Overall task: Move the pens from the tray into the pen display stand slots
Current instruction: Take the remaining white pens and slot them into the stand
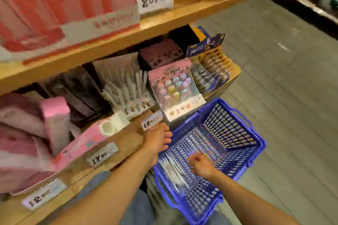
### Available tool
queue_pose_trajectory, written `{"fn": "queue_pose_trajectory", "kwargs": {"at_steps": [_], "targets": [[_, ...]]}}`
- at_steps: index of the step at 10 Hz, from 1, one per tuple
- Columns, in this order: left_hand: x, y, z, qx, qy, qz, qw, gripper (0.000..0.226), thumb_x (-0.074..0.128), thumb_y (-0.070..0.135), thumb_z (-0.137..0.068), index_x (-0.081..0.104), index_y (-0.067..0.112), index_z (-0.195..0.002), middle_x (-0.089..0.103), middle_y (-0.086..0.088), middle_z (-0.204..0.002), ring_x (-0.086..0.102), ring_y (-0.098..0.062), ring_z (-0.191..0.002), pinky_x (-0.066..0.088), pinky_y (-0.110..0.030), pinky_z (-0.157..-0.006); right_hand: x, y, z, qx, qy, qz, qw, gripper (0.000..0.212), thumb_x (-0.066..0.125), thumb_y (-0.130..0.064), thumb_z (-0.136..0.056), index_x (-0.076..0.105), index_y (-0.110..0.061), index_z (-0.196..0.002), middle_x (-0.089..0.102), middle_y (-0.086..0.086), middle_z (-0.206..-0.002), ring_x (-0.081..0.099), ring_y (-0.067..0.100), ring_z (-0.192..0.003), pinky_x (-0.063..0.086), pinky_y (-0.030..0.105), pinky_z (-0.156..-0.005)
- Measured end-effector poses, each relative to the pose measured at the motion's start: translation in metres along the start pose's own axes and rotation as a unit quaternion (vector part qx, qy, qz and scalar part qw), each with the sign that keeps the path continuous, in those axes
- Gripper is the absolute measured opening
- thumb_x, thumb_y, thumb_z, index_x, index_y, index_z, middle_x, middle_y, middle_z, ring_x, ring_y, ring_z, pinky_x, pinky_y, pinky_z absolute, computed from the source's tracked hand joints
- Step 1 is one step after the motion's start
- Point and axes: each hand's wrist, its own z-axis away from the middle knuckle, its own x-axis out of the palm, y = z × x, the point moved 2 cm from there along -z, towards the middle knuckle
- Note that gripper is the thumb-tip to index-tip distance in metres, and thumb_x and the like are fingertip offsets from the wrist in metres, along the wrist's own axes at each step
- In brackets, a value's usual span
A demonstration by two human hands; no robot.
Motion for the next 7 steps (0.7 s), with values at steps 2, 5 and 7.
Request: {"fn": "queue_pose_trajectory", "kwargs": {"at_steps": [2,5,7], "targets": [[0.020,-0.046,-0.051,0.070,0.040,-0.020,0.997,0.015,0.049,0.012,-0.097,0.061,0.015,-0.088,0.056,-0.006,-0.074,0.042,-0.012,-0.053,0.027,-0.021,-0.045,0.052,0.068,-0.086,0.004,-0.031,0.171,0.985,0.022,0.048,-0.013,-0.098,0.063,0.002,-0.104,0.059,0.015,-0.091,0.054,0.014,-0.082,0.044,0.024,-0.078],[0.016,-0.115,-0.090,0.024,0.054,0.004,0.998,0.014,0.052,0.021,-0.099,0.062,0.016,-0.090,0.059,0.000,-0.072,0.046,-0.011,-0.056,0.034,-0.020,-0.048,0.092,0.115,-0.137,0.013,-0.059,0.318,0.946,0.030,0.051,-0.019,-0.093,0.061,-0.004,-0.116,0.060,0.018,-0.123,0.059,0.032,-0.113,0.048,0.030,-0.089],[0.012,-0.140,-0.111,0.029,0.053,-0.006,0.998,0.013,0.055,0.022,-0.099,0.064,0.013,-0.097,0.064,-0.001,-0.076,0.053,-0.013,-0.062,0.043,-0.021,-0.055,0.119,0.128,-0.159,-0.028,-0.066,0.370,0.926,0.030,0.054,-0.025,-0.092,0.057,-0.006,-0.115,0.060,0.020,-0.124,0.059,0.035,-0.113,0.049,0.036,-0.088]]}}
